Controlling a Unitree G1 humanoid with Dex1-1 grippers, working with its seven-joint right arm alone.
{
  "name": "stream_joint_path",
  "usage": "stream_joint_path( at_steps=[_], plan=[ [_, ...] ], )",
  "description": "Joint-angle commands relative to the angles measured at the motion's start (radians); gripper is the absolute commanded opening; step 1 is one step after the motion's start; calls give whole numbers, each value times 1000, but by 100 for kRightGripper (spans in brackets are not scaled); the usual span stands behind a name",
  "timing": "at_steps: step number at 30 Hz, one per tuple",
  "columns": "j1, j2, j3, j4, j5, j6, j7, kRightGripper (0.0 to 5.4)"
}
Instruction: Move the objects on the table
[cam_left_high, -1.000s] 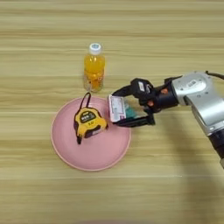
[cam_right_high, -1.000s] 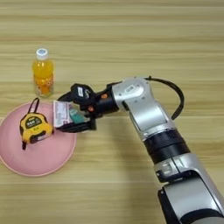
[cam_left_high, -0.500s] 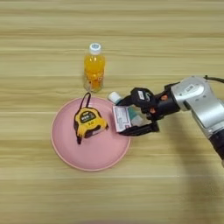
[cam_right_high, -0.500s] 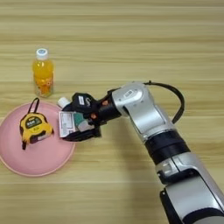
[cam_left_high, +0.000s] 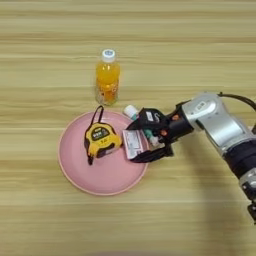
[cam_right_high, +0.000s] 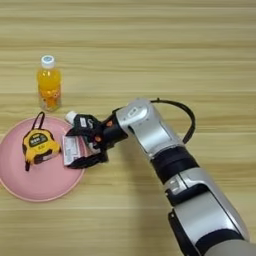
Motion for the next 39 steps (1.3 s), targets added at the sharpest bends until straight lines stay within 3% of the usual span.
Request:
stream_joint_path(
  at_steps=[1, 6, 7, 16, 21, 31, 39],
  plan=[
    [-110, 3, -14, 18, -6, -42, -41, 394],
    [-128, 21, -10, 79, -25, -66, -47, 394],
    [-129, 22, -11, 85, -26, -70, -48, 430],
    [-133, 27, -27, 70, -11, -71, -36, 537],
    [-131, 10, -80, -14, 40, -45, -30, 537],
    [-57, -53, -197, -188, 154, 43, -33, 537],
    [8, -113, -302, -213, 206, 63, -86, 537]
  ],
)
